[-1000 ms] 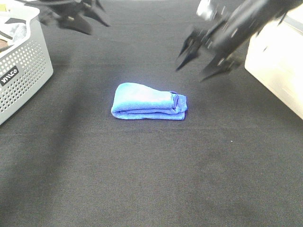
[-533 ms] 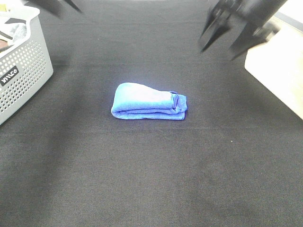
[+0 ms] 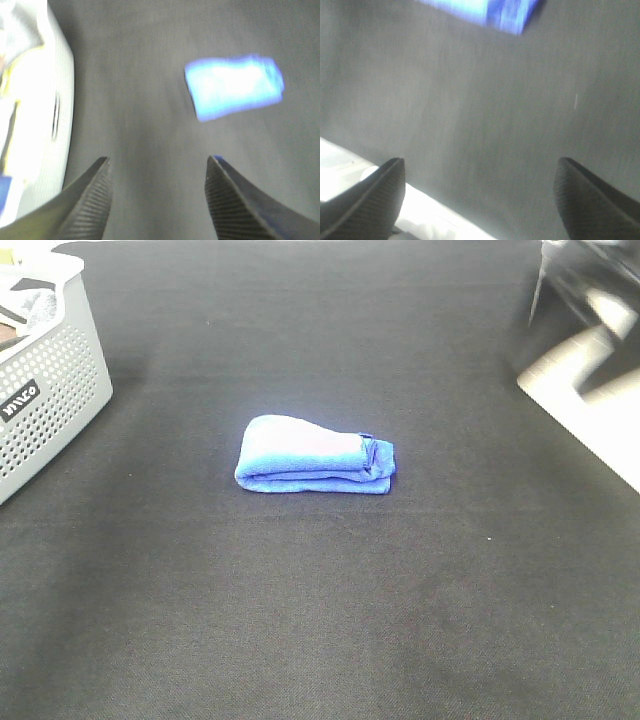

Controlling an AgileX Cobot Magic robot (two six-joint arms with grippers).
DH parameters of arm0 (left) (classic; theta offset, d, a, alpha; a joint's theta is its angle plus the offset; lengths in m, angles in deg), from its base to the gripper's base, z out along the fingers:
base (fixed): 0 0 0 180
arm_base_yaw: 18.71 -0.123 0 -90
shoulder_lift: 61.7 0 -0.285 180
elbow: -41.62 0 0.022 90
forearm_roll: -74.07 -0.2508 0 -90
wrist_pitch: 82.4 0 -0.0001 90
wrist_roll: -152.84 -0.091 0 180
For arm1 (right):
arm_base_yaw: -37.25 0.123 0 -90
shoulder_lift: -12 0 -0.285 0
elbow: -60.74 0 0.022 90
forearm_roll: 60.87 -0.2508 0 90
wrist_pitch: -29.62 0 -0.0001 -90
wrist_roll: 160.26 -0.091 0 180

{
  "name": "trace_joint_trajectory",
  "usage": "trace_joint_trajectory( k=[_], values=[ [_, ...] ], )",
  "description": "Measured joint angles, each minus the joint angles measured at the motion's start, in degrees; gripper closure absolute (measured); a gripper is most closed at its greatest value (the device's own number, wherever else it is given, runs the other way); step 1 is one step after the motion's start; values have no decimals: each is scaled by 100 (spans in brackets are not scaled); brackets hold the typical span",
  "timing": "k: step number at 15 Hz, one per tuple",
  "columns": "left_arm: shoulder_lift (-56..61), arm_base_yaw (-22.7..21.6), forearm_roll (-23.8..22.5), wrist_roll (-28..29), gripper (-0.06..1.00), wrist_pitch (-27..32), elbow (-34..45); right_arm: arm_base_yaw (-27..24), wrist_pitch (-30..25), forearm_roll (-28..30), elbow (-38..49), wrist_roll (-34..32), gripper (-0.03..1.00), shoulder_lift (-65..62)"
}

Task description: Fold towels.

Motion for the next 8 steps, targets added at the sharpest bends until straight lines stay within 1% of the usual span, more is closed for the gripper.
trace_joint_trajectory(
  k=[2, 5, 8],
  values=[
    [1129, 0, -29, 0, 41, 23, 1226, 0, 235, 11, 842, 0, 20, -837],
    [3019, 0, -29, 0, 41, 34, 2956, 0, 338, 115, 1937, 0, 20, -2183],
    [4939, 0, -29, 0, 41, 57, 4177, 0, 338, 350, 2796, 0, 20, -3501]
  ],
)
